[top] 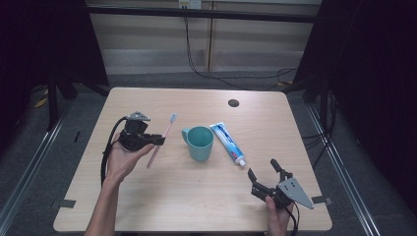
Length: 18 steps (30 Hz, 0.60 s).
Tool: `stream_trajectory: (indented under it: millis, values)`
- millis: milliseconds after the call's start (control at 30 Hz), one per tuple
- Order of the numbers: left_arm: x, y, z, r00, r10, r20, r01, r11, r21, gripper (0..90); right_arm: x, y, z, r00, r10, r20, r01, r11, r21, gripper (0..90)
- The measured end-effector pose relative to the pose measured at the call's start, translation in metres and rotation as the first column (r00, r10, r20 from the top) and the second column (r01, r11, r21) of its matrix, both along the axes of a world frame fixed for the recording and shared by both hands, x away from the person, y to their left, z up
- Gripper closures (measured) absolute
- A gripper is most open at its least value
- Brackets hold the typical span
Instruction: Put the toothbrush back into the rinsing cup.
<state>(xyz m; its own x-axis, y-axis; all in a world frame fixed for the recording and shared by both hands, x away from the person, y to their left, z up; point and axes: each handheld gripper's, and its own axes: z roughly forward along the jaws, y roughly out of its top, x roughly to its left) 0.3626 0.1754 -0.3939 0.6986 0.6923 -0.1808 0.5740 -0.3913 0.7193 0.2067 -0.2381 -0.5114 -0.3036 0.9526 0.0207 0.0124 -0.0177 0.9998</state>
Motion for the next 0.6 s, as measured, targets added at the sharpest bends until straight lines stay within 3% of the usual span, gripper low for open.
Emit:
stream_trajectory:
  millis: [100, 267, 300, 600]
  values:
    - [-0.001, 0.001, 0.003, 0.9999, 0.0, 0.015, 0.0, 0.9993, -0.036, 78.8, 0.0, 0.0, 0.0, 1.0, 0.0, 0.0, 0.0, 1.0, 0.0, 13.7]
    - [-0.002, -0.001, 0.007, 0.9988, 0.001, 0.048, 0.002, 0.998, -0.063, 78.8, 0.0, 0.0, 0.0, 1.0, 0.0, 0.0, 0.0, 1.0, 0.0, 13.7]
    - [-0.004, -0.003, 0.009, 0.9971, -0.019, 0.074, 0.023, 0.9977, -0.063, 78.8, 0.0, 0.0, 0.0, 1.0, 0.0, 0.0, 0.0, 1.0, 0.0, 13.7]
    - [-0.008, -0.009, 0.015, 0.9893, -0.013, 0.145, 0.031, 0.9927, -0.116, 78.8, 0.0, 0.0, 0.0, 1.0, -0.001, 0.0, 0.001, 1.0, 0.0, 13.7]
